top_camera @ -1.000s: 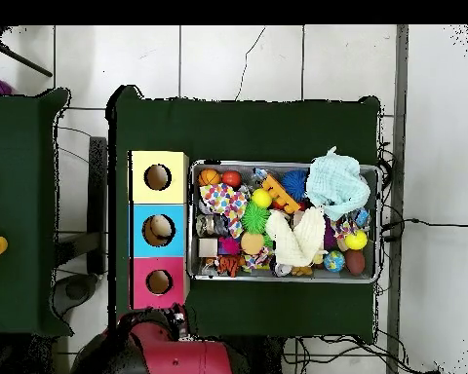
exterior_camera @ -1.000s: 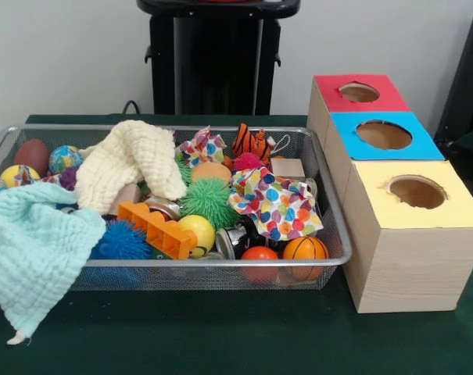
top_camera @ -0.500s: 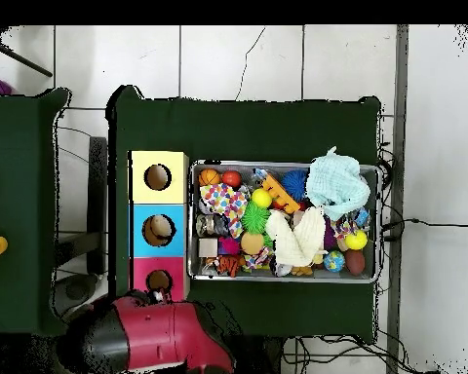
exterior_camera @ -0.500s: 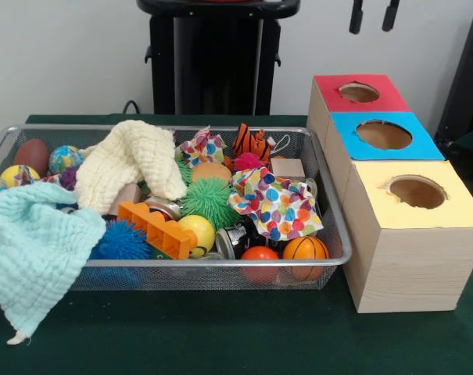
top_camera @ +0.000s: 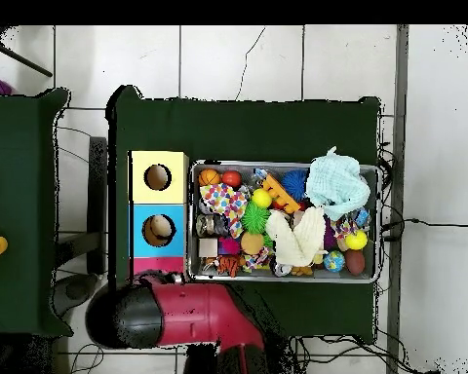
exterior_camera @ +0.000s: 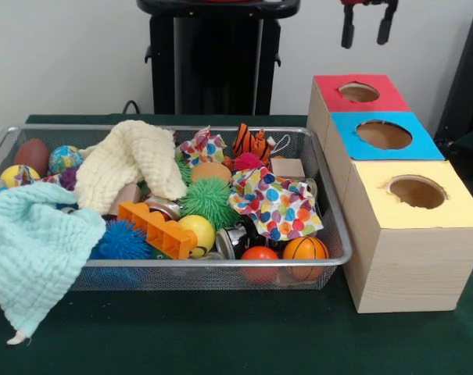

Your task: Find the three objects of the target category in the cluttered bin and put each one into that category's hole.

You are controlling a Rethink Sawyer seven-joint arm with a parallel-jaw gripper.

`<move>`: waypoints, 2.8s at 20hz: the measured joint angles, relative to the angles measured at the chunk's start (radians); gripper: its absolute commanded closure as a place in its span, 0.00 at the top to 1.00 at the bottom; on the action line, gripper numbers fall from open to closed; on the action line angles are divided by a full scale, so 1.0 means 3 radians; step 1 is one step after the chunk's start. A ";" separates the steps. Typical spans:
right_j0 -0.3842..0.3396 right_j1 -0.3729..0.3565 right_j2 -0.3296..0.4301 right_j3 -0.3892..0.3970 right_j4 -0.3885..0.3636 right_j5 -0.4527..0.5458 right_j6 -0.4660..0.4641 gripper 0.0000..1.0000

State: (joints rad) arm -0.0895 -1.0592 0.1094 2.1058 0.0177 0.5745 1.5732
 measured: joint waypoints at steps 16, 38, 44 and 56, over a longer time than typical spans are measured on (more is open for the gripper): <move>-0.1044 0.0063 0.0417 0.0124 -0.0167 -0.0002 0.0000 1.00; -0.1974 0.0357 0.0956 0.0120 -0.0632 -0.0001 0.0000 1.00; -0.2026 0.0434 0.1066 0.0074 -0.0738 0.0029 0.0000 1.00; -0.1806 0.0565 0.1308 -0.0175 -0.0868 0.0162 0.0000 1.00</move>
State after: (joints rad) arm -0.6311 -0.8897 0.5018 2.0533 -0.2426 0.6230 1.5732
